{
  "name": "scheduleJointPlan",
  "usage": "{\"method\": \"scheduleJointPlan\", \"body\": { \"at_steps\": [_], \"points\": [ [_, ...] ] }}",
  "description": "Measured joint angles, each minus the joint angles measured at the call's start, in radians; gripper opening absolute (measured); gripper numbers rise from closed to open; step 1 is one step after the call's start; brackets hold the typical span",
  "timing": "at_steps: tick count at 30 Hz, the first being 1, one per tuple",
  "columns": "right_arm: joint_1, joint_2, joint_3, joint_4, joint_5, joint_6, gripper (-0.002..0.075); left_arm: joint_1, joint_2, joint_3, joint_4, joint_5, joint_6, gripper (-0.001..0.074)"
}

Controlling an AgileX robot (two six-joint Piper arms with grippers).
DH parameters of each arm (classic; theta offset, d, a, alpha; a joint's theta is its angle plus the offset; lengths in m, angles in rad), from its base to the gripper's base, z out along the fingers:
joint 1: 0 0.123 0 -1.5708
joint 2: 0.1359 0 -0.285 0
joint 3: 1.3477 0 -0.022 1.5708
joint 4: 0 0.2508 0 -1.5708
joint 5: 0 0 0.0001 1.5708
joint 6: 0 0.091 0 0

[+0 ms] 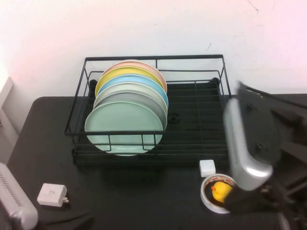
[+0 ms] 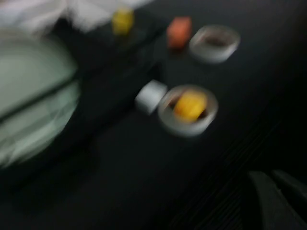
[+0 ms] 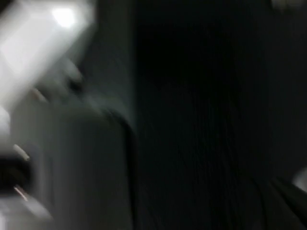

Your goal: Place plate on rack

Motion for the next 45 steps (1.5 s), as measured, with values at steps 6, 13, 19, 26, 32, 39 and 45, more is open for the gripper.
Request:
{"method": "scheduleJointPlan", "body": {
  "at_steps": [6,13,19,26,32,39,45],
  "points": [
    [0.000,-0.124,0.010,-0.474,0.033,0.352,-0.0002,0.000,0.000,0.000,0.709,0.060,-0.798,-0.0001],
    [0.000,-0.364,0.109,-0.732,-0.080,0.585,-0.0002,0.000,-0.042,0.013,1.127,0.096,-1.476,-0.0001],
    [0.000,-0.603,0.362,-0.801,-0.241,0.753,-0.0002,0.000,-0.189,0.114,1.144,-0.036,-1.539,-0.0001],
    [0.000,-0.768,0.656,-0.798,-0.365,0.832,-0.0002,0.000,-0.379,0.176,1.144,-0.148,-1.542,-0.0001],
    [0.000,-0.832,0.795,-0.796,-0.471,0.881,-0.0002,0.000,-0.448,0.197,1.148,-0.208,-1.531,-0.0001],
    [0.000,-0.838,0.823,-0.782,-0.512,0.892,-0.0002,0.000,-0.450,0.200,1.148,-0.219,-1.531,-0.0001],
    [0.000,-0.839,0.824,-0.771,-0.512,0.894,-0.0002,0.000,-0.450,0.200,1.148,-0.219,-1.531,-0.0001]
  ]
}}
